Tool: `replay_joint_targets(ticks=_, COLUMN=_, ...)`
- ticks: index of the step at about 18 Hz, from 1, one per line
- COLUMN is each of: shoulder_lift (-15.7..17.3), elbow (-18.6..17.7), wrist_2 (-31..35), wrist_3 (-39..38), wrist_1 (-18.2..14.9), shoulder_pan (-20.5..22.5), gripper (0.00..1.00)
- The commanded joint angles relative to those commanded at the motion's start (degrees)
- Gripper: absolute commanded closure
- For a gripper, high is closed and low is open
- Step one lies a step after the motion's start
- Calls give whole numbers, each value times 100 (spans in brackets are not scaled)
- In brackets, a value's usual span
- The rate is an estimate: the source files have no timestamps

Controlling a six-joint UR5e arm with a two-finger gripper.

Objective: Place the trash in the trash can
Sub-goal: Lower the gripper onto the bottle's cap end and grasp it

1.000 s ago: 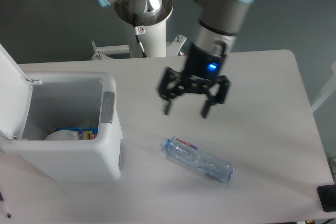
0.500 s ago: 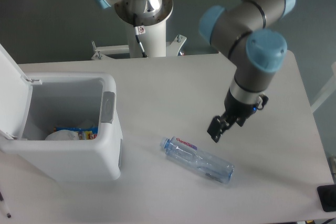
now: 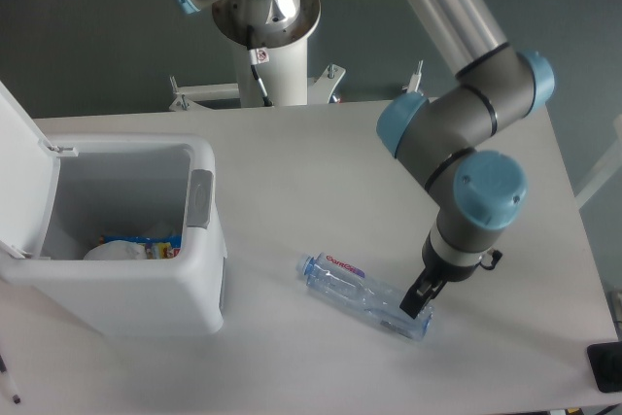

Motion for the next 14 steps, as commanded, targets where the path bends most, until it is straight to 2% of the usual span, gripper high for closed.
replay_joint_targets(ticks=6, shoulder_lift=-360, elbow=263, wrist_2=87, wrist_3=-149, wrist_1=9, shoulder_pan=-105, gripper=0)
replay_joint_targets(ticks=14, shoulder_lift=-677, elbow=351, wrist_2=325, wrist_3=-149, wrist_1=9, shoulder_pan=-237, gripper=0)
